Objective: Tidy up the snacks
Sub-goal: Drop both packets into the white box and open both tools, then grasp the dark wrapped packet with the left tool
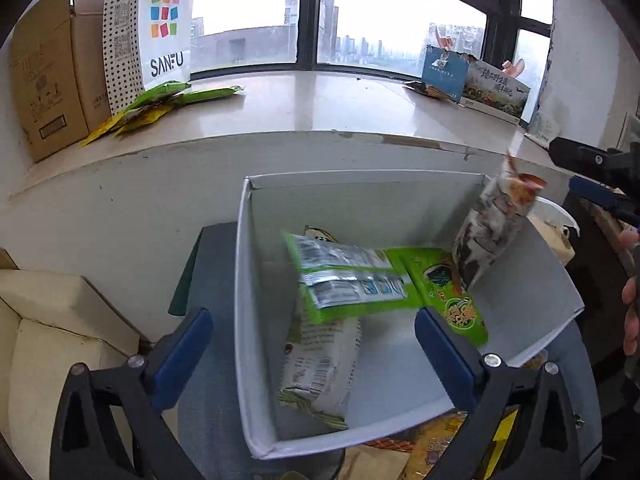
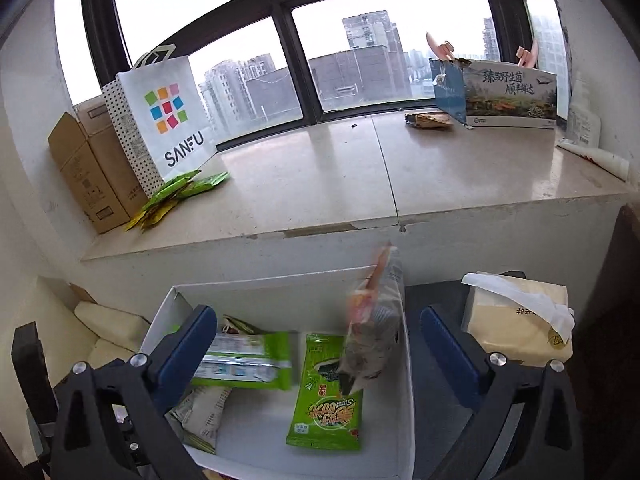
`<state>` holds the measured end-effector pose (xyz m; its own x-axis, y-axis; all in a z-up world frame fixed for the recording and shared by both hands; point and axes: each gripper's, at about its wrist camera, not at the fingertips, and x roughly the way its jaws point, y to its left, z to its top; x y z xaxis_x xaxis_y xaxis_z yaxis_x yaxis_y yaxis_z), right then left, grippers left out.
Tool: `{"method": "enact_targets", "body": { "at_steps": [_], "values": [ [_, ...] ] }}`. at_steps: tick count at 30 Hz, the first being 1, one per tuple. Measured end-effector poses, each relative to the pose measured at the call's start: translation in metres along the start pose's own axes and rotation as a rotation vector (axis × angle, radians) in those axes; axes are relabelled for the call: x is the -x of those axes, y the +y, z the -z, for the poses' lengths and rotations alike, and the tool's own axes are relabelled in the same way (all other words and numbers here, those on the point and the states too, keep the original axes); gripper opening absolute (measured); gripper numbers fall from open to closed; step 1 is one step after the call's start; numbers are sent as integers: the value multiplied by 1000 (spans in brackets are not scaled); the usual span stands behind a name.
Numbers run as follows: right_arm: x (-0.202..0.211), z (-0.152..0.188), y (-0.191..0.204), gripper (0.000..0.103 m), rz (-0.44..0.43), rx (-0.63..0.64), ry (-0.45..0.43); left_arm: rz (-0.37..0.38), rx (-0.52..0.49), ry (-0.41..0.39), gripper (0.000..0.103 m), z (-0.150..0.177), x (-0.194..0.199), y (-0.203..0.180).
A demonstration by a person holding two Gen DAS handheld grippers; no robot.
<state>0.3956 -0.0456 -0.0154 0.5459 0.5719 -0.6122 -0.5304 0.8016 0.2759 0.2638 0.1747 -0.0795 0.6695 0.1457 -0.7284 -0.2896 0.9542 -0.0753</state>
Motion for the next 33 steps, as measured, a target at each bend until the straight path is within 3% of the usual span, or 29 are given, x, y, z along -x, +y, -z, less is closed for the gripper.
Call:
{"method": "enact_targets", "body": {
  "at_steps": [3,10,16,24,30,33],
  "values": [
    [11,3,1,103,8,18,-22,31,6,-5,103,6,10,-3],
    [59,24,9,103,-80,34,-71,96,7,-61,103,21,56,-6],
    [114,65,27,103,-142,139,-127,143,-19,-110,103,44,107,-8],
    [178,131,34,103,-162,213,-172,234,-11,-157,103,87,164,-10],
    [213,182,23,103,-141,169,-165,271,-28,-103,103,137,180,-10],
    [223,207,19,103,-100,143,-151,252,-34,-73,103,163,179,-10]
  ]
}}
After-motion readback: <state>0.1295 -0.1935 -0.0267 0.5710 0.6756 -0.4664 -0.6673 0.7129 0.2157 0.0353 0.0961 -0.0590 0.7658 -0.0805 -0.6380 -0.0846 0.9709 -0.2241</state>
